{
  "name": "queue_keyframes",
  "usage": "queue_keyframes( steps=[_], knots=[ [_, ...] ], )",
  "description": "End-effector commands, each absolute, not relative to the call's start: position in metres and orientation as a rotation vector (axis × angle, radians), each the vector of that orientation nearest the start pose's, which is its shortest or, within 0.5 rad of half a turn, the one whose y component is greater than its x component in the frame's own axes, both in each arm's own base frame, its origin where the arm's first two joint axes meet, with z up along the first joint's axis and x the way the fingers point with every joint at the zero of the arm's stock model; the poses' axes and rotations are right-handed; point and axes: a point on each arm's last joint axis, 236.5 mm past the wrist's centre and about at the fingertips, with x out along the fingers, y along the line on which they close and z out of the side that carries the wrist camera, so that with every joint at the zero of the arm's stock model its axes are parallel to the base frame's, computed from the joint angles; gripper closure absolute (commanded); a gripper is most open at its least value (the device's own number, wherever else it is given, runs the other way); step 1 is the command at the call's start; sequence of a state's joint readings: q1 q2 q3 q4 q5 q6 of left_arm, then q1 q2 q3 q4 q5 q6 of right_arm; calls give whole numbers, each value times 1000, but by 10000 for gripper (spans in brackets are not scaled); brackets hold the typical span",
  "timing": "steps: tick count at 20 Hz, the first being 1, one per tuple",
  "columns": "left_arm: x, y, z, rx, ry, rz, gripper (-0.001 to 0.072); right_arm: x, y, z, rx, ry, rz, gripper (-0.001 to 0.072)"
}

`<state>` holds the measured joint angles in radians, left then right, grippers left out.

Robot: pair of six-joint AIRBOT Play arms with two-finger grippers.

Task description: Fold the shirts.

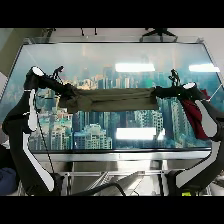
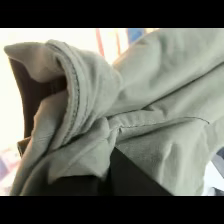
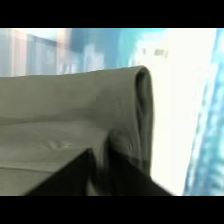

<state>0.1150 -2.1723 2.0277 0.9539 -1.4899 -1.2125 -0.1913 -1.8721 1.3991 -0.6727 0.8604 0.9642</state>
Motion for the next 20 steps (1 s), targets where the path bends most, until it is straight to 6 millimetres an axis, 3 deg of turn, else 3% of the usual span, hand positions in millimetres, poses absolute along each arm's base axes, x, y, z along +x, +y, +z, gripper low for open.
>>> queue_keyframes(
  steps=[1,2,3,5,7,12,15,18,19,20],
  knots=[
    [519,-80,-81,-354,1416,-610,90,535,30,-80,487,1031,375,336],
    [520,-78,-75,-365,1411,-596,28,535,22,-72,481,1036,382,268],
    [521,-78,-66,-357,1394,-596,29,533,12,-68,503,1058,364,215],
    [527,-77,-46,-340,1344,-589,29,526,-4,-69,539,1098,322,215],
    [534,-76,-22,-321,1283,-580,29,516,-4,-75,561,1140,342,215],
    [537,-74,22,-284,1192,-569,30,500,34,-105,578,1249,422,215],
    [536,-75,29,-289,1187,-567,30,497,61,-118,582,1284,468,215],
    [530,-80,28,-301,1215,-575,57,504,78,-115,616,1256,507,224],
    [526,-84,28,-296,1231,-588,58,506,78,-112,613,1249,509,277],
    [521,-90,26,-289,1250,-604,58,509,78,-107,607,1241,518,512]
  ],
)
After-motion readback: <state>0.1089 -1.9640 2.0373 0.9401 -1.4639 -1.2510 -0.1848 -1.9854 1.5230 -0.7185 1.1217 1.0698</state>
